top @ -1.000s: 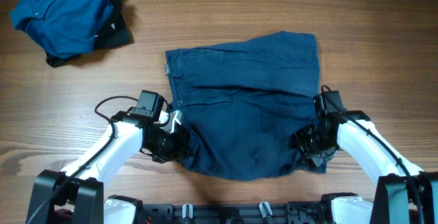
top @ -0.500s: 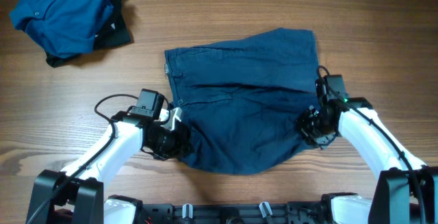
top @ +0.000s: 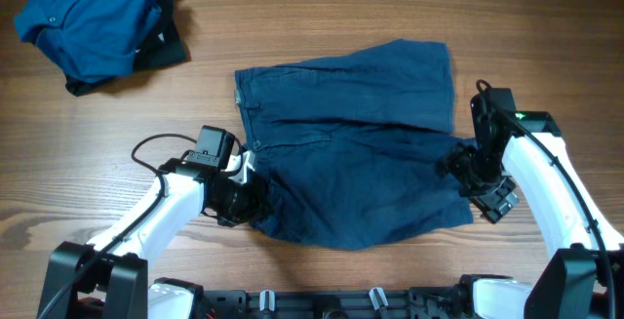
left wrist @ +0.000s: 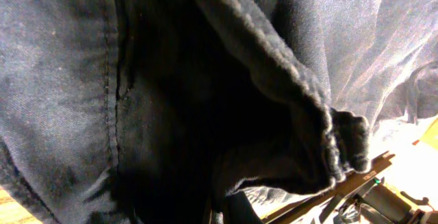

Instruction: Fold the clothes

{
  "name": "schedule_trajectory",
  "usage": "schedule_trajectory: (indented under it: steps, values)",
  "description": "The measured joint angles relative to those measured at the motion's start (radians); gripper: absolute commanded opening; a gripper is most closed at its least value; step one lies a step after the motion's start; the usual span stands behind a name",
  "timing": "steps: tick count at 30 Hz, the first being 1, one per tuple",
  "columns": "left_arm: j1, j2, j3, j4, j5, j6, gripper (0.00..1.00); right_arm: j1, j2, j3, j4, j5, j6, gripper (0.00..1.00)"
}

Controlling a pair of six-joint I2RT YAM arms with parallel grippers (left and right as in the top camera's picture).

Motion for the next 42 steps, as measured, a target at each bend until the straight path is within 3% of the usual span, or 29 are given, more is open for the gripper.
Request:
schedule_trajectory:
  steps: [15,21,32,37,42]
  values:
    - [0.0,0.0,0.0,0.002,0.0,0.0,0.04,-0.014,0.0,-0.267,0.341,-0.113,-0.048,1.0]
    - [0.0,0.0,0.0,0.0,-0.003,0.0,0.04,-0.015,-0.019,-0.29,0.368,-0.123,-0.047,0.96]
    - [0.0,0.0,0.0,-0.001,-0.003,0.0,0.05,-0.018,-0.021,-0.292,0.37,-0.12,-0.032,0.61]
    - [0.0,0.0,0.0,-0.001,-0.003,0.0,0.05,-0.02,-0.027,-0.296,0.354,-0.129,-0.017,0.55]
    - [0.0,0.0,0.0,-0.001,-0.004,0.0,0.06,-0.02,-0.089,-0.317,0.283,-0.159,-0.011,0.29]
